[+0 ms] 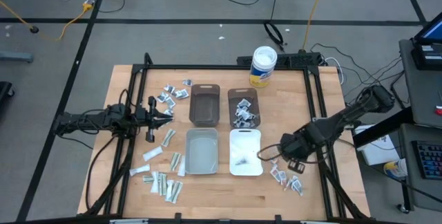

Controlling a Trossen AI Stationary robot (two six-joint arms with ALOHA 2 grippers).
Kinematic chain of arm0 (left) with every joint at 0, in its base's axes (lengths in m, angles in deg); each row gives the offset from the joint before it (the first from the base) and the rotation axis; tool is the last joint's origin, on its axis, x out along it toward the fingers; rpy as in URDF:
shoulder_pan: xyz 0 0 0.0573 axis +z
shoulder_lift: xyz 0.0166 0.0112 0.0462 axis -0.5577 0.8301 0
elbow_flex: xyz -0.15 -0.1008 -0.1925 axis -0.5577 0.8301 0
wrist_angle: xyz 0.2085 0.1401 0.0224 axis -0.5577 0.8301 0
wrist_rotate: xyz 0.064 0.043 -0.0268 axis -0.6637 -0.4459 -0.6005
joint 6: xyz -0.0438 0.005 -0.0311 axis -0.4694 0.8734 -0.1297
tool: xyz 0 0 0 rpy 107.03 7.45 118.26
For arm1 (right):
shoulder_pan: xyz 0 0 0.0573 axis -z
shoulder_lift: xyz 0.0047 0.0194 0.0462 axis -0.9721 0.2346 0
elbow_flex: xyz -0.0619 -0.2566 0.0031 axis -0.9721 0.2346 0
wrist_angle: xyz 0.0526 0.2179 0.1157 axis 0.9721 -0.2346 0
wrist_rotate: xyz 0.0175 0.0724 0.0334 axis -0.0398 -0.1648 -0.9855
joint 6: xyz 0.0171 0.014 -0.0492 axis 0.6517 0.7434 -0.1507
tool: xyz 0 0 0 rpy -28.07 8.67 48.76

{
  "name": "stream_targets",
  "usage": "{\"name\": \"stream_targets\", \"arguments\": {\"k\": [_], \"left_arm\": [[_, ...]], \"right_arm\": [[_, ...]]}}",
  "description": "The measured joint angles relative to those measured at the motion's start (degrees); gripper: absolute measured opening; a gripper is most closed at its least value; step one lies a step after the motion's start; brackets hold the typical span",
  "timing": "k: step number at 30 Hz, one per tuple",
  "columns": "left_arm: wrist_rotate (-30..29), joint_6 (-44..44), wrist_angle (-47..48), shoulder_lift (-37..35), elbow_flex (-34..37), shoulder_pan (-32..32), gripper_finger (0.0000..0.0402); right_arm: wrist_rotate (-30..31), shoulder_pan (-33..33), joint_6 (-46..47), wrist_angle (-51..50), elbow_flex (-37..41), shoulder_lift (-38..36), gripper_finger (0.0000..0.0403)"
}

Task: Pick & Place First Aid Supplies
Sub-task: Put the orange pad into the white bin

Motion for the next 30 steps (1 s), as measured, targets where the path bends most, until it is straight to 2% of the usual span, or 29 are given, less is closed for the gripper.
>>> {"name": "stream_targets", "arguments": {"k": [6,14,20,26,30], "left_arm": [[0.0,0.0,0.0,0.0,0.0,0.0,0.0047],[0.0,0.0,0.0,0.0,0.0,0.0,0.0047],[0.0,0.0,0.0,0.0,0.0,0.0,0.0047],[0.0,0.0,0.0,0.0,0.0,0.0,0.0047],[0.0,0.0,0.0,0.0,0.0,0.0,0.0047]], "right_arm": [[3.5,5.3,-9.3,0.5,-9.0,7.7,0.0000],[3.5,11.9,-22.3,0.6,-23.5,21.7,0.0000],[3.8,14.3,-28.9,0.6,-33.9,30.6,0.0000],[4.7,14.3,-31.3,2.6,-33.9,33.2,0.0001],[4.7,14.1,-31.1,5.6,-30.8,34.9,0.0020]]}}
